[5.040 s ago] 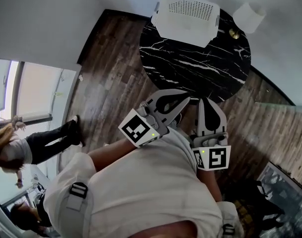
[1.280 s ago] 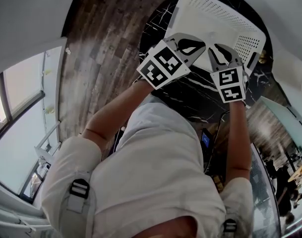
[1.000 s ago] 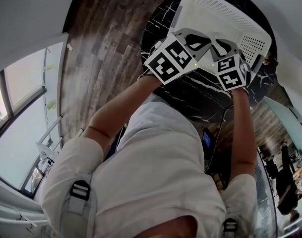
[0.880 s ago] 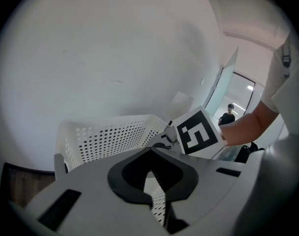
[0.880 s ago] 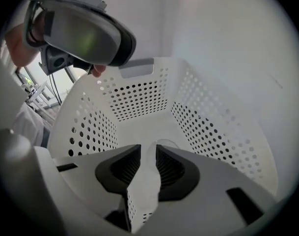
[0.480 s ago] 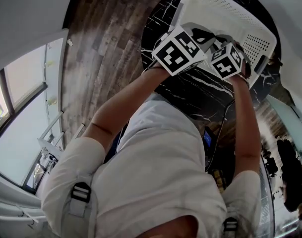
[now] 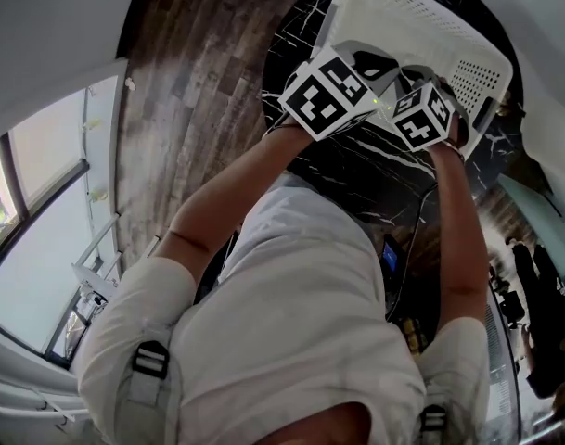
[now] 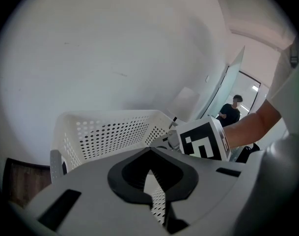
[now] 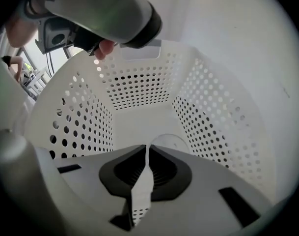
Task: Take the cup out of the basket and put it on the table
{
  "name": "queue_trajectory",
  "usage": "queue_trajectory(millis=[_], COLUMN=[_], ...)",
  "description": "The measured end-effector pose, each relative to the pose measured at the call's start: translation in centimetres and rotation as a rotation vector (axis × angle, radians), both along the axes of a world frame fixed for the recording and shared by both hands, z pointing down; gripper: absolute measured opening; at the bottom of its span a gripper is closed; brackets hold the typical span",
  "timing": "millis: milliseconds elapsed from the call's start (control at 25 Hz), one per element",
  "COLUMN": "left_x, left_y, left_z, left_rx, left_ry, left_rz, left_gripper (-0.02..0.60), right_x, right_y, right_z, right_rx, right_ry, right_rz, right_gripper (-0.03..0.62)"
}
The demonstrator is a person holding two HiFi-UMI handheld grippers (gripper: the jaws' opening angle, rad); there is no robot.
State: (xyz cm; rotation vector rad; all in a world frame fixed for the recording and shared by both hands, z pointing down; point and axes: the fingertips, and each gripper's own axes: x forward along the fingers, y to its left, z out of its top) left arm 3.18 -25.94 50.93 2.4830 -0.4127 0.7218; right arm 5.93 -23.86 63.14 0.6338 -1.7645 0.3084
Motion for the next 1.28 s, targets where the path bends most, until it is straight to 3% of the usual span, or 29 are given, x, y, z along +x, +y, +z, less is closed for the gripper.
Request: queue_trajectory(millis=[400,920,1280], left_x=[-0.6,-1.0,-0.5], left_y=[3.4,9.6,14.3], left_z=[-4.3,-13.8,-17.2], left_rx=[0.052,0.246,0.303], left_ry=[0.060,0.170,0.211], left_rz=[0.001,-0.010,-0.005], left_gripper=[0.006,0.006,0.006], right_x=[1.1,1.8,1.1], right_y=[1.3,8.0,13.6], right_z=[-8.7,-22.9,-27.2], right_rx=[0.213,0.494,0.566], right_ry=[-0.072,-0.203,-0.249], right_rz=[0.087,0.185,0.201], right_gripper=[0.026,0.026,0.026])
